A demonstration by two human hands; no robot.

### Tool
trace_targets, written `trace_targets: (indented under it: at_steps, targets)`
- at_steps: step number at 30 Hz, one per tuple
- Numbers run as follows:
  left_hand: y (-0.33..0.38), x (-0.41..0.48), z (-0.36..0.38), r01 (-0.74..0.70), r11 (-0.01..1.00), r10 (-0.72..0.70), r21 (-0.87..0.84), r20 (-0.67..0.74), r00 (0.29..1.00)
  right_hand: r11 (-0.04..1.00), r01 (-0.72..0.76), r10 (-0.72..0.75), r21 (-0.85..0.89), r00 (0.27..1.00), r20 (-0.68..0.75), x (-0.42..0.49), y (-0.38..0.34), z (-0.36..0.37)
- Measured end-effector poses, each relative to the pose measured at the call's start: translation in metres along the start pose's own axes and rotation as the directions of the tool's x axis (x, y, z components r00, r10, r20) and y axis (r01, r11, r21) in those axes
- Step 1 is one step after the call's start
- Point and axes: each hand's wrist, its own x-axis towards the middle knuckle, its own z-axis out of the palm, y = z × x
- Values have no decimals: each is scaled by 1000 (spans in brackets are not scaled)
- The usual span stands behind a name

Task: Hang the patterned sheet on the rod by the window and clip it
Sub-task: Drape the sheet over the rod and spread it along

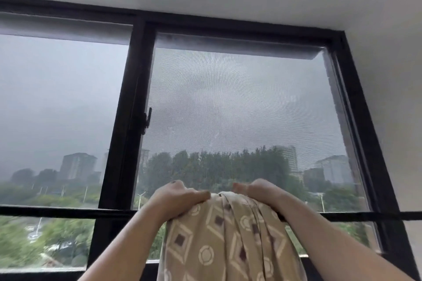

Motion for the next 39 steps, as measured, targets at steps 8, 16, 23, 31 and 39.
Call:
trace_targets:
  at_steps: [8, 16, 23, 31, 39]
  targets:
    - [7, -40, 16, -72, 993, 99, 89, -346, 933, 936, 274, -350, -221, 660, -665, -104, 35, 64]
    - [-32, -63, 68, 55, 693, -244, -719, -162, 956, 976, 200, -128, 85, 847, -515, -81, 28, 77]
    - [-29, -39, 57, 107, 692, -220, -714, -68, 973, 989, 146, -126, 4, 870, -476, -59, 21, 60]
    - [-23, -61, 49, 81, 483, -36, -872, 73, 997, 936, 62, -161, -347, 951, -264, -107, -1, 85]
    - [-4, -60, 8, -316, 931, 322, -182, 4, 947, 929, 86, -227, -359, 901, -369, -95, -8, 120]
